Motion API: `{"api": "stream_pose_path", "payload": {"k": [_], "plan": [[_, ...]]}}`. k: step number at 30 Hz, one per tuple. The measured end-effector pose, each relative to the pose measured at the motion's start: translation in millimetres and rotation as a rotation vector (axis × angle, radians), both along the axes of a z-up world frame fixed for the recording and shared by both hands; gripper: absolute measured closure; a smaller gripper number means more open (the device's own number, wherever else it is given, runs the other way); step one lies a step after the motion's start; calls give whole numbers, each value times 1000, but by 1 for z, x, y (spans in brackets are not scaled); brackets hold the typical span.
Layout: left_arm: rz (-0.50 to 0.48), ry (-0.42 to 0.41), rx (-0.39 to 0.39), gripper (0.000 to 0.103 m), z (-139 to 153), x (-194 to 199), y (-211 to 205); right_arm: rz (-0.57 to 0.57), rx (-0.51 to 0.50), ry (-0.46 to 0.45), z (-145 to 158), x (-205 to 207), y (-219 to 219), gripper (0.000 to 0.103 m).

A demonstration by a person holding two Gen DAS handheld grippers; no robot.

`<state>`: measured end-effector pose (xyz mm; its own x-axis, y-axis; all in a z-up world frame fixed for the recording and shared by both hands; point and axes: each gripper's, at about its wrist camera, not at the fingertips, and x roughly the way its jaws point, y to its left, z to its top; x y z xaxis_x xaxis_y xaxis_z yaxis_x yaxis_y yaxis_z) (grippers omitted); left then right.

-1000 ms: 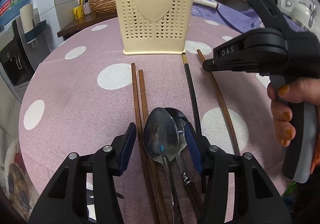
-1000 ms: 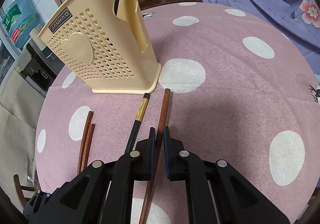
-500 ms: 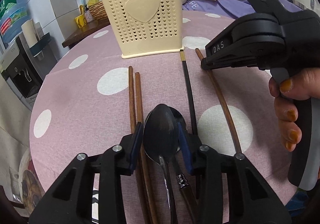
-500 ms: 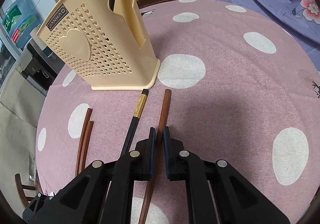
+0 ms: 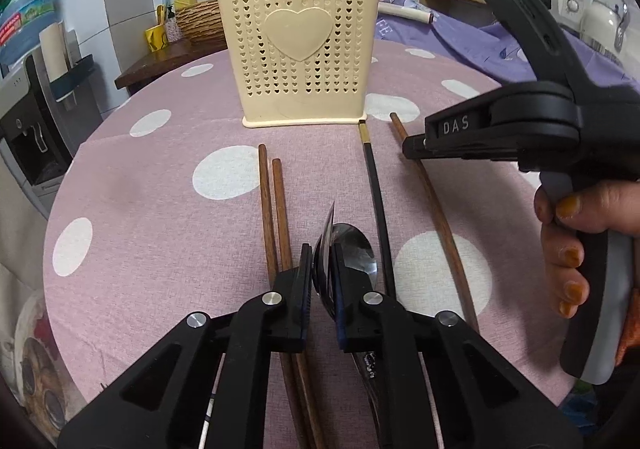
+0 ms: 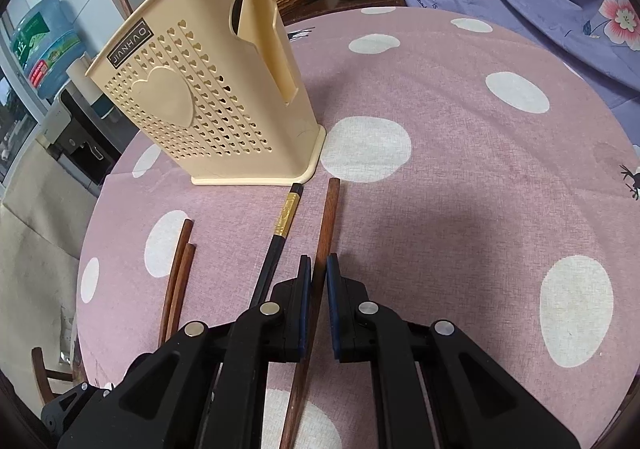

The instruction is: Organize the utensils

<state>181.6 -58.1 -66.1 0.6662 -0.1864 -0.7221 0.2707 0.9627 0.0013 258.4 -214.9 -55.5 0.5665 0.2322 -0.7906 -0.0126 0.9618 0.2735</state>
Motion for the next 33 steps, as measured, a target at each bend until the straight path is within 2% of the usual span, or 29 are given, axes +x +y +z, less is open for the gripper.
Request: {"api": "stream_pose_path", "payload": {"k": [10,33], "plan": [[-13,13,-99,96,11,2,15,2,-1,-41,13,-10,-4,95],[1,65,-122,95,-6,29,28,14,-13,-34,13,-13,0,95]]}}
